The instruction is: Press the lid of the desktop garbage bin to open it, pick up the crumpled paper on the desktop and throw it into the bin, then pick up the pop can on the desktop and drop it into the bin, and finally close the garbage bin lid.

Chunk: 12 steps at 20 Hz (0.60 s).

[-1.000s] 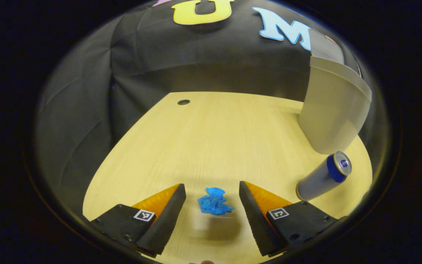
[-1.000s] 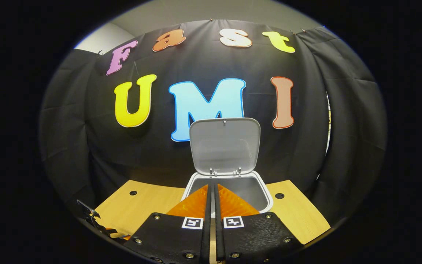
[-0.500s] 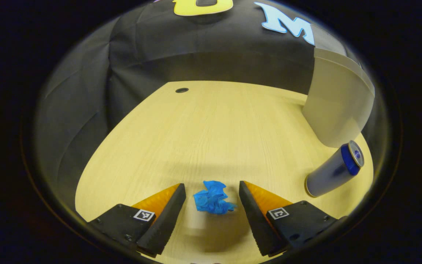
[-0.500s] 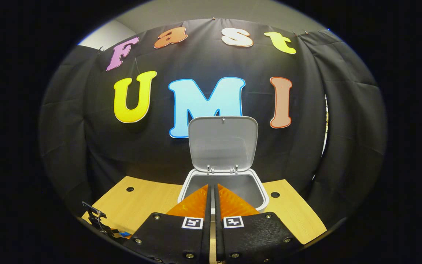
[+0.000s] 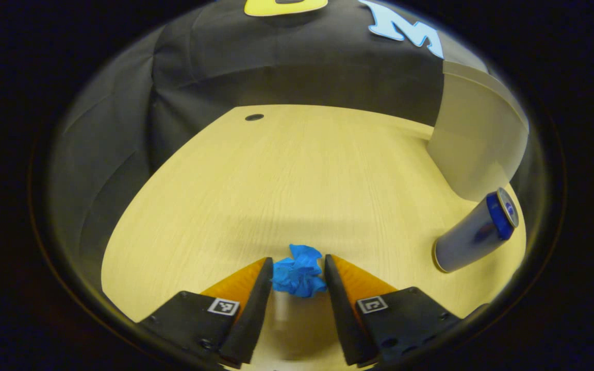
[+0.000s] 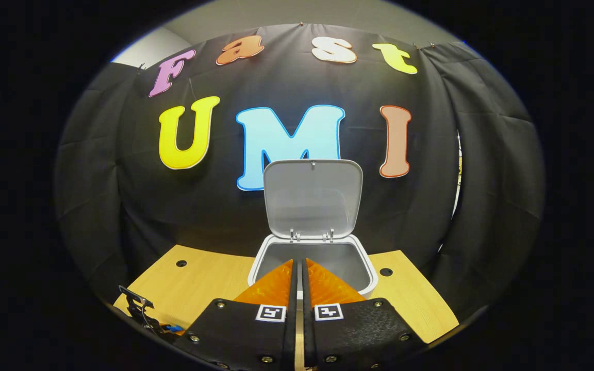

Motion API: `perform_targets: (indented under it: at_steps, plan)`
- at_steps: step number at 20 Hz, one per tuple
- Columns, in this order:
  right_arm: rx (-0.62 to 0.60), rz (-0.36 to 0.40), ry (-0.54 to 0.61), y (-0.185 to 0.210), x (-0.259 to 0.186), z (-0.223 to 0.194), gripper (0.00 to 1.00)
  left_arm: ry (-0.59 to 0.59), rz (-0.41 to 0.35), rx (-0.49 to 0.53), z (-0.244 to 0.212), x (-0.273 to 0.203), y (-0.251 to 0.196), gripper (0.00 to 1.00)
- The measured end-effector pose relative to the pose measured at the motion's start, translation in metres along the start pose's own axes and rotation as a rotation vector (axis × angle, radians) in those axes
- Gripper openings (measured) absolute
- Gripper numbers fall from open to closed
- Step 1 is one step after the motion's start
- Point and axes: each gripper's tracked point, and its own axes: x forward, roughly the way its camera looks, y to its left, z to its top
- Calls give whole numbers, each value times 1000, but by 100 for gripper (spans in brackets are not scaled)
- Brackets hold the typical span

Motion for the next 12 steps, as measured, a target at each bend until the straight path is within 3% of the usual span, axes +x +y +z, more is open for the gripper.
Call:
perform_targets:
  at_steps: [1, 2, 3, 8, 12]
  plan:
    - [1, 2, 2, 0, 1, -1, 6, -2, 5, 1, 3, -2, 1, 58]
    - [2, 5, 3, 2, 2, -1, 6, -2, 11, 6, 6, -3, 2, 54]
    - [3, 7, 5, 2, 2, -2, 6, 5, 13, 10, 8, -4, 3, 41]
    - [-4, 21, 9, 7, 3, -4, 6, -10, 26, 30, 37, -17, 7, 41]
    - [-9, 24, 10, 6, 3, -4, 6, -69, 45, 68, 85, -33, 14, 42]
